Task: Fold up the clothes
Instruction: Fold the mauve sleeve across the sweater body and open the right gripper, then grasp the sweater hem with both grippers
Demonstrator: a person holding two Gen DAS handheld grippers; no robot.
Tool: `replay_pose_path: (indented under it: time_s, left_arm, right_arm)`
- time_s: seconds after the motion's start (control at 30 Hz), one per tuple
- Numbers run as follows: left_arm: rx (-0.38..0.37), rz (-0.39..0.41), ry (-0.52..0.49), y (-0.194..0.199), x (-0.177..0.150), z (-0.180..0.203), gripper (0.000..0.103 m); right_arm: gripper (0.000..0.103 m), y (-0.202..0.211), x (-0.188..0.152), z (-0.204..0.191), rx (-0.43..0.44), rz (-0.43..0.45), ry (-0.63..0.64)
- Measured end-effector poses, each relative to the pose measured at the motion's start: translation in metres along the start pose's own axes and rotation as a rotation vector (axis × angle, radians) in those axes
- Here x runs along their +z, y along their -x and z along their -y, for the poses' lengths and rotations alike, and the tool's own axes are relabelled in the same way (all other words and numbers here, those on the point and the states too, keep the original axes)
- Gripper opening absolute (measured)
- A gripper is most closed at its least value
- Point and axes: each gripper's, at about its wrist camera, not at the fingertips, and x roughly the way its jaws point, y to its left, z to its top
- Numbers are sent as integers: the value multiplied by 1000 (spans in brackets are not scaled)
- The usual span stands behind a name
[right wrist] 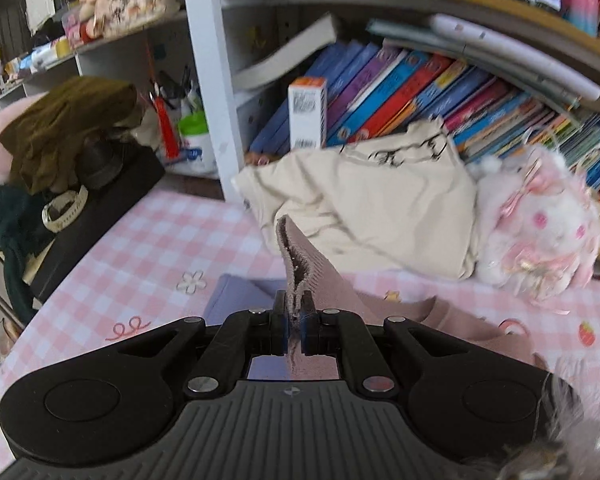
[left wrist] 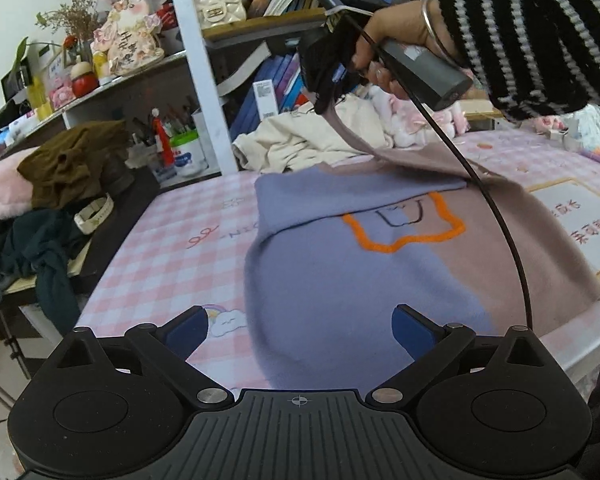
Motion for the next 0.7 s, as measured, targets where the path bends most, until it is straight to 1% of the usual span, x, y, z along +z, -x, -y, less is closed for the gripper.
replay_pose_path:
  time_s: [0.13, 0.17, 0.2, 0.27, 0.3, 0.37, 0.43, 0.5, 0.6, 0.63, 0.7]
  left_arm:
    - [12, -18, 6, -3, 0, -8, 100]
    - [14, -20, 7, -3, 1, -9, 100]
    - [15, -21, 8, -4, 2, -11, 100]
    - [22, -14, 12, -4, 3, -12, 100]
    - [25, -11, 14, -5, 4, -13, 100]
    - [17, -10, 30, -7, 6, -16, 100]
    - [9, -11, 50, -11, 8, -20, 100]
    - [-3, -32, 70, -18, 10, -24, 100]
    - [-15, -71, 93, -28, 10, -29, 100]
    - [-20, -82, 103, -31, 10, -31, 100]
    - [-30, -102, 117, -35, 7, -36, 100]
  right_arm:
    - [7, -11, -6, -5, 24, -23, -17]
    - [10, -13, -7, -6, 40, -28, -21]
    - [11, -14, -7, -7, 59, -32, -27]
    - [29, -11, -7, -7, 112, -28, -42]
    - [44, -6, -8, -6, 139, -20, -49]
    - [50, 7, -12, -3, 176, -5, -47]
    - [56, 23, -21, 1, 189, -12, -19]
    - [61, 43, -38, 9, 172, -16, 12]
    - [63, 70, -73, 30, 115, -42, 36]
    - [64, 80, -86, 39, 91, -53, 42]
    - [66, 101, -119, 59, 13, -77, 30]
